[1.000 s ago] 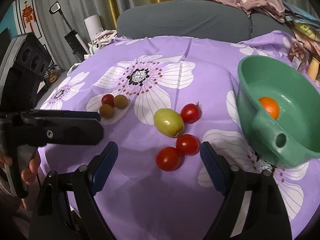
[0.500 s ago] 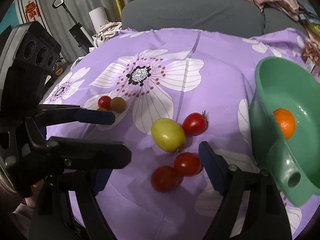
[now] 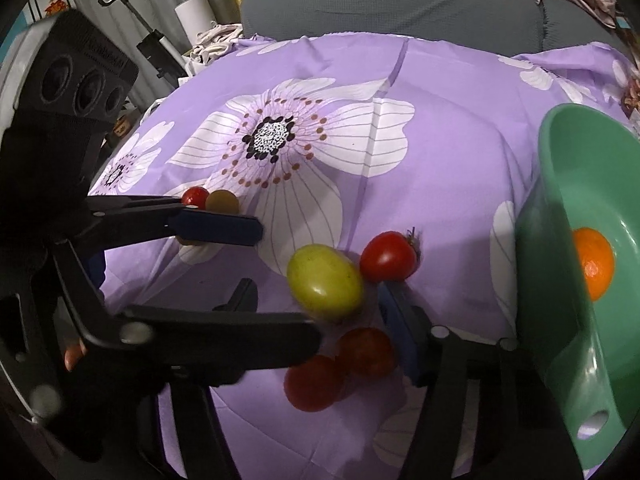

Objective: Organize fruits
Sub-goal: 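Move the left tool down around the yellow-green lemon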

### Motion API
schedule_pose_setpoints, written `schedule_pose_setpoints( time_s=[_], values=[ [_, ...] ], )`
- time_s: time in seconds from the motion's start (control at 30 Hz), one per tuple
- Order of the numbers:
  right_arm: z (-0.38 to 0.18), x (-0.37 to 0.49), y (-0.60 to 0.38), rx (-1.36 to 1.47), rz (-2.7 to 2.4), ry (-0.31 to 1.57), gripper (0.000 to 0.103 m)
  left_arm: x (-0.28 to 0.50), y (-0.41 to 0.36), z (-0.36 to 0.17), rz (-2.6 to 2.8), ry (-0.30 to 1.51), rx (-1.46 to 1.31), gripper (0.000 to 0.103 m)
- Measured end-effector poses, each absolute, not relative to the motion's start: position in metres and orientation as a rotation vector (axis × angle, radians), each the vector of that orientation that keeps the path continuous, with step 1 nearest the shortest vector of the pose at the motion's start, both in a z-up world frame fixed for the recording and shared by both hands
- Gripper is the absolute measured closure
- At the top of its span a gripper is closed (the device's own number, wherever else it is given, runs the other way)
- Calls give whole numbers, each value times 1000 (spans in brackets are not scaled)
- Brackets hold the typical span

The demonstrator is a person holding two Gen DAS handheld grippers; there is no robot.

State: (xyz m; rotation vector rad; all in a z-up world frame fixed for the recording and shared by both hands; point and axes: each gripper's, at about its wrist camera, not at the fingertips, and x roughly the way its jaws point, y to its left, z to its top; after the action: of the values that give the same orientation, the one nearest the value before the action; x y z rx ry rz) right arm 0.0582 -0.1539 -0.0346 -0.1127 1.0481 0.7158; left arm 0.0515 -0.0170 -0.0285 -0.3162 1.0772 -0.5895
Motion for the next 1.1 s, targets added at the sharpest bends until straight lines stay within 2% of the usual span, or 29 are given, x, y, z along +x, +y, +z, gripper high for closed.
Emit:
schedule_pose_setpoints(
  time_s=[0.07,0.13,0.2,0.43,0.6,0.67,0.9,1.1],
  values=[
    [-36,60,-152,-120,723,1058,43,54,-18,-30,-589,1088,-309,25],
    [-38,63,-151,-112,733,1072,46,57,-17,-33,-589,1100,-319,34],
    [-39,64,-150,-120,731,1079,47,59,-18,-36,-602,1113,-330,39],
    [-39,66,-150,-132,735,1084,50,62,-23,-43,-613,1138,-327,43],
    [-41,67,-148,-146,722,1076,61,64,-26,-42,-610,1135,-315,43],
    [-41,66,-146,-157,719,1074,63,66,-28,-42,-612,1134,-308,43],
    [-40,66,-146,-177,692,1059,64,67,-28,-42,-636,1126,-328,56],
    [-33,61,-146,-194,687,1033,64,63,-30,-36,-649,1101,-320,56]
  ],
)
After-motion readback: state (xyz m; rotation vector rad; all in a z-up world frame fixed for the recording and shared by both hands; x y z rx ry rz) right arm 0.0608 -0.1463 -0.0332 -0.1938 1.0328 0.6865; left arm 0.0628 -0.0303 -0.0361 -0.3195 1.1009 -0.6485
